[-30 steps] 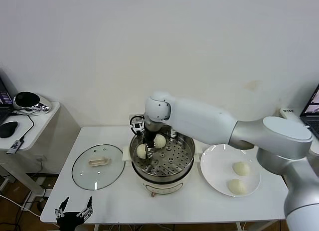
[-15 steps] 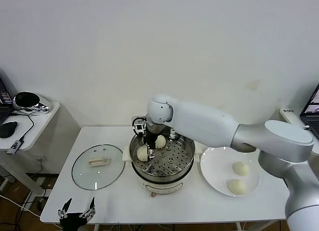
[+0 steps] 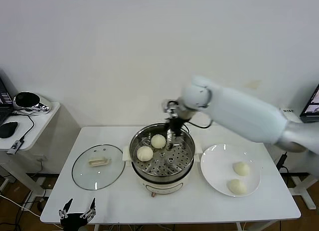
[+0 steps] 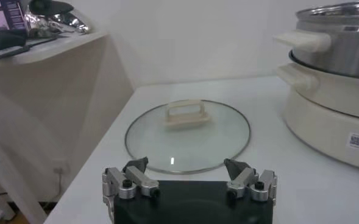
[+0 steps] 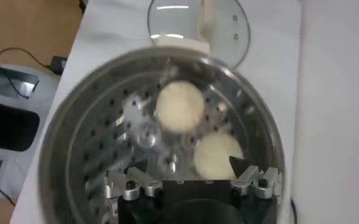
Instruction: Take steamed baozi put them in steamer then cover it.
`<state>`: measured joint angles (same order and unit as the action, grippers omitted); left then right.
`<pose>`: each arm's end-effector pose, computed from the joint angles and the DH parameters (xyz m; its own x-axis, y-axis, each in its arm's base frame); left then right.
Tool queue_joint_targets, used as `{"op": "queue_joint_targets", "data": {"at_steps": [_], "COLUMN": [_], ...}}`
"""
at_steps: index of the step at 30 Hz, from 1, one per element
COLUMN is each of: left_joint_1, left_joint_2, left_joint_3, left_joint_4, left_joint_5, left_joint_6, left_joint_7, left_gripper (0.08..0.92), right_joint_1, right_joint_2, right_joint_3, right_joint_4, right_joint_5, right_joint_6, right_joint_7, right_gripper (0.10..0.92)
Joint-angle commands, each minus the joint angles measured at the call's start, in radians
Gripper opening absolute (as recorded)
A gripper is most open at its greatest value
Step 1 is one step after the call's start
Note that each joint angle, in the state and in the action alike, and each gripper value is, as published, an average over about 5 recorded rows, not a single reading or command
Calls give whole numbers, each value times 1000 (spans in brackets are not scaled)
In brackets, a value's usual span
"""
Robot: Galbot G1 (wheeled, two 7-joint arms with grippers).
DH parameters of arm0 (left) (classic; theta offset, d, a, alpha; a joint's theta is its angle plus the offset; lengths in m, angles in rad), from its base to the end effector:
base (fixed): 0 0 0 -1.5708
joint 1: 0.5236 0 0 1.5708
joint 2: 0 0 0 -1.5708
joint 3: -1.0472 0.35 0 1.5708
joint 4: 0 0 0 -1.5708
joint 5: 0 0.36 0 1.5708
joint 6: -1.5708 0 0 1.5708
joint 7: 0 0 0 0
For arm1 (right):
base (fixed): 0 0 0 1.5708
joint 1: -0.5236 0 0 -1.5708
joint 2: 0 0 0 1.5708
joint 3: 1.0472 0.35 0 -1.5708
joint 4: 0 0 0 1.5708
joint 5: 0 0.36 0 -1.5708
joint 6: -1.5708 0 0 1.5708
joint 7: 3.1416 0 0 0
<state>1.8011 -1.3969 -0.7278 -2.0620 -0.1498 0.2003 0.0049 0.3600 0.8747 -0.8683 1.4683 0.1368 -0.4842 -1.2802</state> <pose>0.1128 0.0946 -0.3340 -0.9021 -0.1077 0.4179 -0.0639 0.9910 0.1175 0.5262 0.0224 -0.0223 -0.1389 -0.3049 0.9422 -0.9560 -0.2069 -0.2079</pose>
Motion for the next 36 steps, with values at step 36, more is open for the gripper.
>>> {"op": "queue_joint_targets", "data": {"at_steps": [36], "left_joint_1": [17], "left_joint_2": [-20], "left_joint_3": [41], "left_joint_4": [40], "left_joint_5": [44], "left_joint_6": [-1], "left_joint_7": [2], "left_gripper": [823], "right_joint_1": [-653], "right_joint_2": [-281], "right_joint_3": [379], "right_joint_4": [-71], "right_joint_5": [-422], "right_joint_6": [306], "right_joint_7": [-51], "right_gripper": [823]}}
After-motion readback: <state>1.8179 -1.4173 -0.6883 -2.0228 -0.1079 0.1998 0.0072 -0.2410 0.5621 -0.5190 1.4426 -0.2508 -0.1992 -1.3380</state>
